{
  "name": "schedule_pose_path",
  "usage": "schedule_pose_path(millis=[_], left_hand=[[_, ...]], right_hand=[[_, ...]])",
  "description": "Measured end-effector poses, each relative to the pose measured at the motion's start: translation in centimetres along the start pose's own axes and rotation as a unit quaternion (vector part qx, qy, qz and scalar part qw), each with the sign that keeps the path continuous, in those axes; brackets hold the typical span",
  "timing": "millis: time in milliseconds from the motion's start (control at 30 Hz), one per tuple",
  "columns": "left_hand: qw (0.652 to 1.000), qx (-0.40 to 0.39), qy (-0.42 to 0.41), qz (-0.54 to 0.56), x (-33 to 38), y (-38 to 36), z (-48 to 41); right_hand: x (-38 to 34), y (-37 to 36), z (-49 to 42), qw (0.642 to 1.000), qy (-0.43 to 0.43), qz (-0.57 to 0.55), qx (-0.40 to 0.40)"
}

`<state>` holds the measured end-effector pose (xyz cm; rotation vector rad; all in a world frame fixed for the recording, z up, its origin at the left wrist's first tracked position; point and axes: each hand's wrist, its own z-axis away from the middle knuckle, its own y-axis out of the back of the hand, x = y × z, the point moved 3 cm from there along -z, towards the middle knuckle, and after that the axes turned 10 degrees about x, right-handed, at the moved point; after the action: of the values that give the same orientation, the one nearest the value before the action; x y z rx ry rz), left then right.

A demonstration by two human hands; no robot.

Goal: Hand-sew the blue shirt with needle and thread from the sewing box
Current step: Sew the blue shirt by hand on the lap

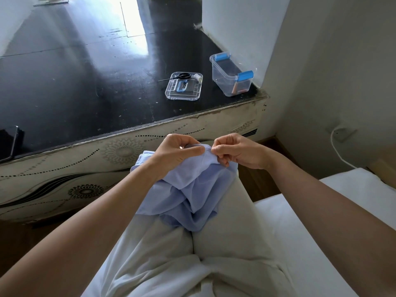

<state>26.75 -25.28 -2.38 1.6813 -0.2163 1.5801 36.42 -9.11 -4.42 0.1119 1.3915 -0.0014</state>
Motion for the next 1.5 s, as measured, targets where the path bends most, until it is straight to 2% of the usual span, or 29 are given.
schedule_pose_path(millis=[633,900,1033,1167,1367,1500], left_hand=[[0.992,-0.062,0.05,0.097,0.0,-0.2,0.2],[0.973,-0.092,0.072,0.198,-0.2,-0.7,0.1],[0.97,-0.098,0.078,0.208,-0.3,-1.3,0.2],[0.97,-0.069,0.081,0.221,-0.3,-1.4,0.1],[0.963,-0.038,0.105,0.245,-0.5,-1.0,-0.4],[0.965,-0.035,0.103,0.237,-0.4,-1.6,-0.2]], right_hand=[[0.1,0.3,0.3,0.992,-0.011,-0.112,-0.054],[0.3,-0.3,-0.1,0.993,0.013,-0.12,-0.014],[0.3,-0.8,-0.3,0.995,0.031,-0.091,0.011],[0.1,-0.7,-0.3,0.993,0.052,-0.079,0.066],[0.9,0.3,-0.1,0.991,0.041,-0.092,0.088],[0.3,-0.5,-0.1,0.992,0.063,-0.072,0.084]])
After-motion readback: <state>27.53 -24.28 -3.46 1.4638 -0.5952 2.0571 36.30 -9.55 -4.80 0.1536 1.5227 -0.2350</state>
